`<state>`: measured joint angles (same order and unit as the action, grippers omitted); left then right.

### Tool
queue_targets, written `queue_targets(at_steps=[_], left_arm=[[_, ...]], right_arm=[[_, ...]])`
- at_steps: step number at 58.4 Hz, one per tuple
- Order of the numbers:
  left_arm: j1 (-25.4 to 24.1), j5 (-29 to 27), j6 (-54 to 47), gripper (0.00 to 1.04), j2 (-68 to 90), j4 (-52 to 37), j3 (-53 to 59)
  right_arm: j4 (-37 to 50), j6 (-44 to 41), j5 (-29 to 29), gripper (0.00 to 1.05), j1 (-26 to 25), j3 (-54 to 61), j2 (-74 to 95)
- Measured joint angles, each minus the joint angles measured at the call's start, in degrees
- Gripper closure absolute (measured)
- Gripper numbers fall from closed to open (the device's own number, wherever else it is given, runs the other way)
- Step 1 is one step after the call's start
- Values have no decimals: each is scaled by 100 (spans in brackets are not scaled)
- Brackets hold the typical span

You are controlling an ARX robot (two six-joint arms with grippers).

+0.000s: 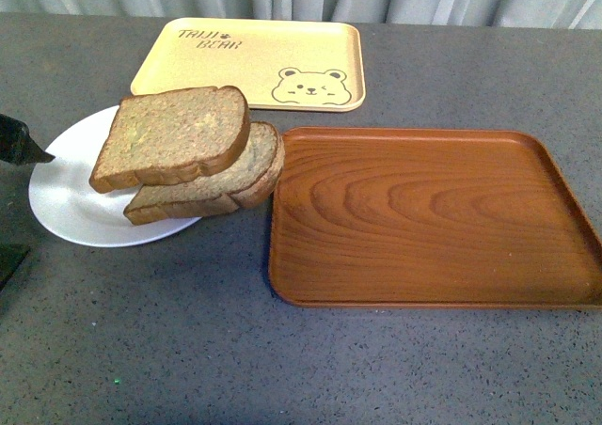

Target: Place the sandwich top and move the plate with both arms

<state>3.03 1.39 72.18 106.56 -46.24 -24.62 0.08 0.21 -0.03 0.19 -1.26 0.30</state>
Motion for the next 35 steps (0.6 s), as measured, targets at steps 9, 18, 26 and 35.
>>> queue_targets(at_steps=[9, 18, 26, 35], left_arm=[[-48, 17, 278, 9, 203, -39, -133], [-11, 116, 365, 9, 380, -157, -188], [-2, 142, 468, 9, 551, -334, -245], [57, 173, 597, 9, 811, -667, -343]], right_arm=[[0, 0, 2, 9, 2, 0, 0], [0, 0, 0, 9, 2, 0, 0], [0, 0, 0, 9, 0, 0, 0], [0, 0, 2, 9, 2, 0, 0]])
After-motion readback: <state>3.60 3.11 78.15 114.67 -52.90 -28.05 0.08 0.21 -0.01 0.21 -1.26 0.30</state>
